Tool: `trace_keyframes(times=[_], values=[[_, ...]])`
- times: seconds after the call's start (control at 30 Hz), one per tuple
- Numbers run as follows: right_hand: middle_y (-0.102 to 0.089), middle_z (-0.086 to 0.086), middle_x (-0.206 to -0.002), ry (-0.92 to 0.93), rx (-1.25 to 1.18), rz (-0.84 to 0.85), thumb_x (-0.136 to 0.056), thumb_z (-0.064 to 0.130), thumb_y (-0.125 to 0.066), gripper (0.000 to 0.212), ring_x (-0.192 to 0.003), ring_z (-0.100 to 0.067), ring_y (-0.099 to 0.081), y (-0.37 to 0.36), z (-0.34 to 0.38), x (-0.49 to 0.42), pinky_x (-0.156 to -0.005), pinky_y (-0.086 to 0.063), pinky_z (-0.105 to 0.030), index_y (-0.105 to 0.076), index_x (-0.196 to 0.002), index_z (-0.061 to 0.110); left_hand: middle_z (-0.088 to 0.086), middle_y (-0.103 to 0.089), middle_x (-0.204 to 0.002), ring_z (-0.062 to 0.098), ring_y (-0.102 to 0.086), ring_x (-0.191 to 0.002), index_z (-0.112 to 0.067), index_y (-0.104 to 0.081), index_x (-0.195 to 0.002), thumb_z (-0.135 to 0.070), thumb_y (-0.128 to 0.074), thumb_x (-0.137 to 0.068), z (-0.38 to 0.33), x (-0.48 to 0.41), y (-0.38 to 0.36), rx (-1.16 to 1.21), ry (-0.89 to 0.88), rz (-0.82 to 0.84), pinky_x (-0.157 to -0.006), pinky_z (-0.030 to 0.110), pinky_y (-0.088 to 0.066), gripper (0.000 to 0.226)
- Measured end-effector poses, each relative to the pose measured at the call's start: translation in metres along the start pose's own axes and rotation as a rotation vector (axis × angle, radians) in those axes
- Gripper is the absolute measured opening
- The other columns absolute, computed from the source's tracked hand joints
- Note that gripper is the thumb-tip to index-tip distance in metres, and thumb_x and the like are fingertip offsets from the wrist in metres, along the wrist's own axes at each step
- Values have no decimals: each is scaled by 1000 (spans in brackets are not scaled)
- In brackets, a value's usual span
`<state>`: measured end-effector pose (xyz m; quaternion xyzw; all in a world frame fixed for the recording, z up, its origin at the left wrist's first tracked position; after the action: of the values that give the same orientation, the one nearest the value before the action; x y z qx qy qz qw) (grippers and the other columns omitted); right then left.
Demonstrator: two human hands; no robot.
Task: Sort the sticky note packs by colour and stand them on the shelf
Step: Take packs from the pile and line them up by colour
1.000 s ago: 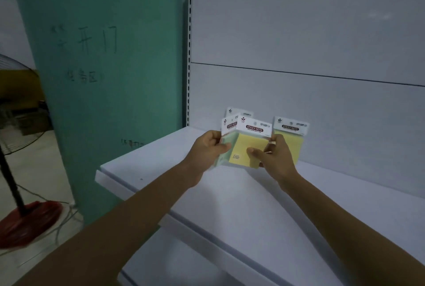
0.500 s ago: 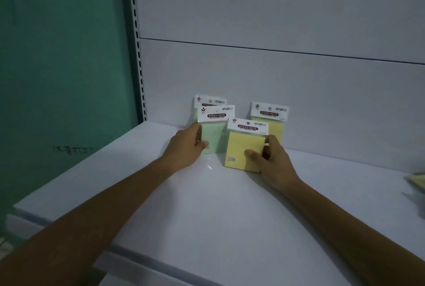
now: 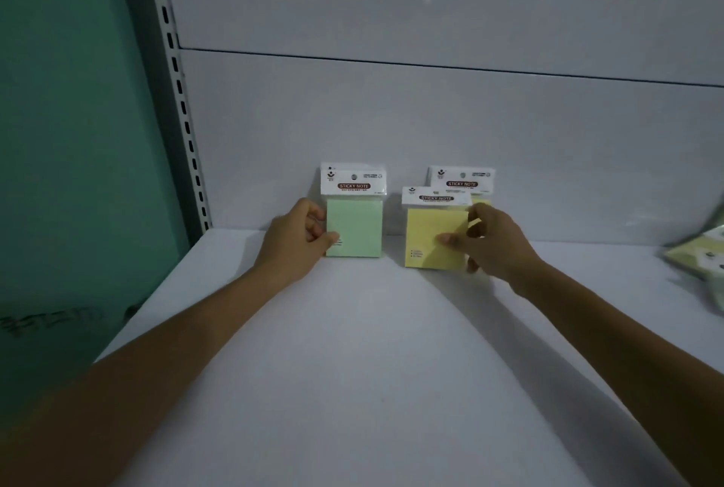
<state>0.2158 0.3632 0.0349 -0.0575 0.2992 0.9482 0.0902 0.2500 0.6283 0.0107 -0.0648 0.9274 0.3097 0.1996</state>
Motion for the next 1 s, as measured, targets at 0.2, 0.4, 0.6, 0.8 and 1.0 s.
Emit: trace_keyframes(times=[0.2, 0.4, 0.6, 0.8, 1.0], values=[[-66, -6, -84, -63, -261, -230, -80, 31, -72, 34, -62, -15, -60, 1, -16, -5, -55, -48, -29, -58, -101, 8, -2, -60, -70, 15, -58, -64, -23, -50, -82, -14, -73, -79, 13, -4, -4, 146, 46, 5, -76, 45, -56, 24], [-65, 2, -90, -56, -144, -394, -78, 43, -71, 34, -70, -17, -62, -9, -29, -7, -68, -54, -37, -59, -95, 16, -5, -49, -85, 11, -51, -72, -15, -45, -103, -33, -82, -67, 10, -5, -5, 137, 76, -56, -70, 31, -46, 54], [-61, -1, -97, -60, -70, -487, -79, 43, -70, 41, -90, -18, -58, -8, -34, -9, -77, -43, -30, -57, -105, 13, 2, -60, -113, 18, -57, -100, -11, -50, -120, -32, -77, -74, 13, -6, -7, 83, 104, 12, -91, 36, -47, 57], [-62, 0, -106, -126, -21, -360, -84, 52, -60, 52, -101, -21, -60, -9, -40, -15, -91, -48, -42, -52, -120, 17, 2, -66, -112, 22, -61, -102, -15, -52, -121, -33, -69, -82, 13, -7, -9, 75, 105, 89, -91, 37, -47, 47], [-60, 0, -105, -161, 23, -347, -84, 56, -57, 50, -102, -25, -60, -10, -38, -19, -94, -46, -47, -53, -115, 17, 3, -65, -114, 20, -60, -100, -13, -49, -120, -30, -65, -85, 12, -7, -9, 53, 110, 106, -85, 32, -45, 42]])
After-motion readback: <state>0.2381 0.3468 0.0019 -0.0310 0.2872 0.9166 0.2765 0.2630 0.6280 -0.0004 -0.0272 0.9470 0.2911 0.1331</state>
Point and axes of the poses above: each hand's wrist, its own x-axis away from the middle knuckle, its own y-axis out of the back of the hand, z = x × y, the point moved 1 cm from there along -x, towards the middle knuckle
